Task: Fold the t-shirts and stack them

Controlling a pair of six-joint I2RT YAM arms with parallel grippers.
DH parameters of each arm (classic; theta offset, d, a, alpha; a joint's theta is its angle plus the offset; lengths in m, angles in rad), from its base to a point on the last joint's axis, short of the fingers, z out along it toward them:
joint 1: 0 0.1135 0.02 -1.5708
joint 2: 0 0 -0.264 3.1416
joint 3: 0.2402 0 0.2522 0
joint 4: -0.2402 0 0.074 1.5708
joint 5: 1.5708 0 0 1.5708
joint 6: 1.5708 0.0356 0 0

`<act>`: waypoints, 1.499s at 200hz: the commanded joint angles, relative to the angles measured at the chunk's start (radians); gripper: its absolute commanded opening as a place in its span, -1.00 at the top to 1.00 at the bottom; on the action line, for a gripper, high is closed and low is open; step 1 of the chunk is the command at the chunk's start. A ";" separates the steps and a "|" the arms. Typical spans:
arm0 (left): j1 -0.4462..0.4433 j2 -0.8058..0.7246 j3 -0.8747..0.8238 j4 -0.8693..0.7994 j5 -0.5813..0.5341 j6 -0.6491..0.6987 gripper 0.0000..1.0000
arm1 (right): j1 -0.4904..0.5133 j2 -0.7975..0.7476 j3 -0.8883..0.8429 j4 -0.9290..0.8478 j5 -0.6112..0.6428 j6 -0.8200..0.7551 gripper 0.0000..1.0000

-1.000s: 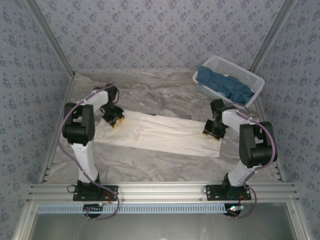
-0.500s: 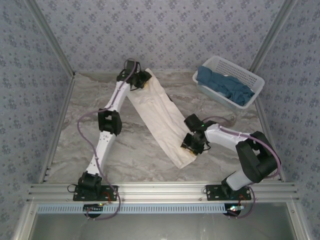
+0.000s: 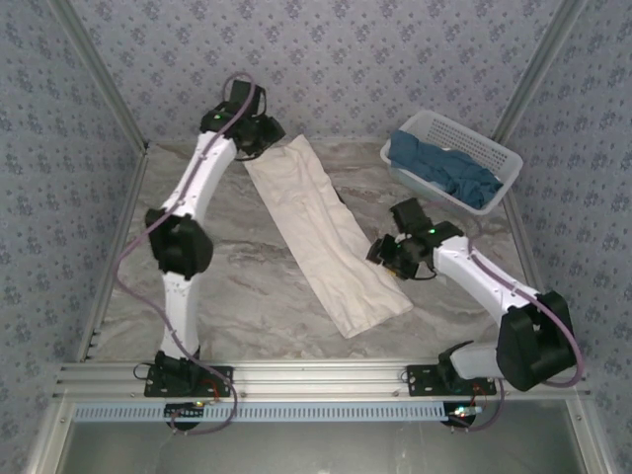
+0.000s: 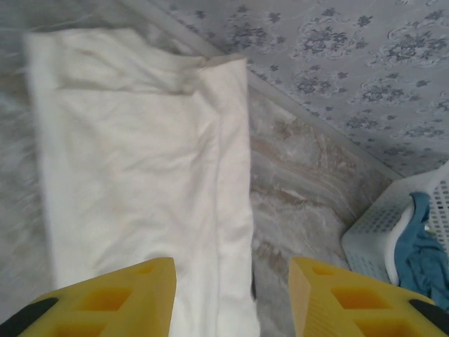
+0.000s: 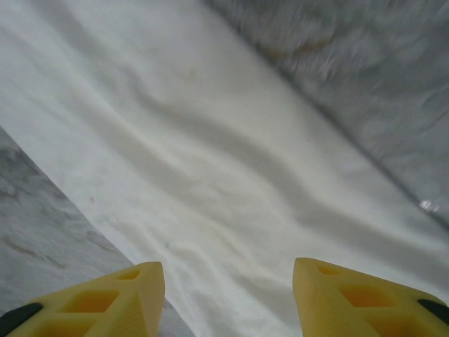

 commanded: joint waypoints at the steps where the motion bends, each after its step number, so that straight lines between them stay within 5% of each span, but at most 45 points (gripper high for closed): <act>1: 0.029 -0.040 -0.328 0.072 0.054 -0.138 0.13 | -0.071 0.048 -0.009 0.071 -0.099 -0.173 -0.01; 25: 0.066 -0.071 -0.536 0.258 0.135 -0.263 0.19 | -0.081 0.159 0.066 0.084 -0.112 -0.307 0.03; 112: 0.042 0.257 -0.298 0.223 0.217 -0.244 0.30 | -0.036 0.408 0.069 0.130 -0.046 -0.234 0.14; 163: -0.020 0.438 -0.053 0.221 0.284 -0.208 0.31 | 0.048 0.314 -0.082 0.170 -0.026 0.025 0.14; 195: -0.047 0.591 0.249 0.183 0.316 -0.166 0.30 | 0.123 0.240 -0.146 0.231 -0.007 0.187 0.13; 236: -0.026 0.704 0.599 -0.068 0.239 -0.127 0.09 | 0.119 0.179 -0.123 0.157 0.060 0.181 0.12; 270: -0.018 0.465 0.439 -0.152 0.085 -0.002 -0.09 | 0.100 0.076 -0.070 0.068 0.106 0.094 -0.07; 300: -0.031 0.115 -0.120 -0.032 0.155 0.051 -0.09 | 0.098 0.005 -0.058 -0.030 0.113 0.082 -0.11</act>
